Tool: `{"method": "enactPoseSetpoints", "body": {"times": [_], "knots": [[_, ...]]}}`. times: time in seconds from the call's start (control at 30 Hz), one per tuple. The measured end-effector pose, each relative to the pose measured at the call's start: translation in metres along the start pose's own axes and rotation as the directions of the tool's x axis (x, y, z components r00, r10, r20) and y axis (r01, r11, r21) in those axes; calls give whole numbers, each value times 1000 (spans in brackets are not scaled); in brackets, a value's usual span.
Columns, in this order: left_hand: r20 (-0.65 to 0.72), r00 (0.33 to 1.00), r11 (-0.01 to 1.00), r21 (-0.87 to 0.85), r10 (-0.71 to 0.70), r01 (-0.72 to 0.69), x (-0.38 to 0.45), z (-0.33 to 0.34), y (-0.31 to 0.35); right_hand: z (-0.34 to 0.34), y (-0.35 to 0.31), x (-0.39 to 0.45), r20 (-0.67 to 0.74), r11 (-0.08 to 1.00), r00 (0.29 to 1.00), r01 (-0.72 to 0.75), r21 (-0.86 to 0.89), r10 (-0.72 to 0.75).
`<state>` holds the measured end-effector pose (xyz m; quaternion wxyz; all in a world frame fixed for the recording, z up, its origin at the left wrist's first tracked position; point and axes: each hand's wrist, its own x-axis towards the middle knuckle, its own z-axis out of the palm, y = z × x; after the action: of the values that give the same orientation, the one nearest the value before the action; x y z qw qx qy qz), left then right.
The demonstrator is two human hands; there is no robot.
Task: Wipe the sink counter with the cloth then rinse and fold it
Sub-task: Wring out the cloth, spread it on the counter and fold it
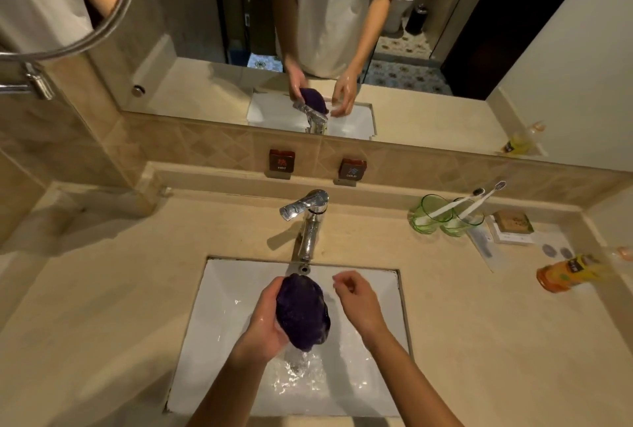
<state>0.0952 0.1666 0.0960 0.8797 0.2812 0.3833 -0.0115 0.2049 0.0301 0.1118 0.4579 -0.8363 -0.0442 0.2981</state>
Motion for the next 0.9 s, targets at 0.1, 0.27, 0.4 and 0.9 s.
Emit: {"method": "enactPoseSetpoints", "body": {"times": [0.1,0.27,0.4,0.9], "knots": [[10,1000,1000,11,-17,17,-9,7,5,5,22,-12,230,962,947,-254,97,226],[21,999,999,17,-49,48,-25,18,10,-2,21,-31,307,936,943,-218,276,129],[25,999,1000,6,-29,29,-43,27,9,-9,12,-35,146,985,989,-51,166,26],[33,961,841,477,273,-255,-96,37,29,-36,-31,-61,-35,906,910,407,-119,-413]]}}
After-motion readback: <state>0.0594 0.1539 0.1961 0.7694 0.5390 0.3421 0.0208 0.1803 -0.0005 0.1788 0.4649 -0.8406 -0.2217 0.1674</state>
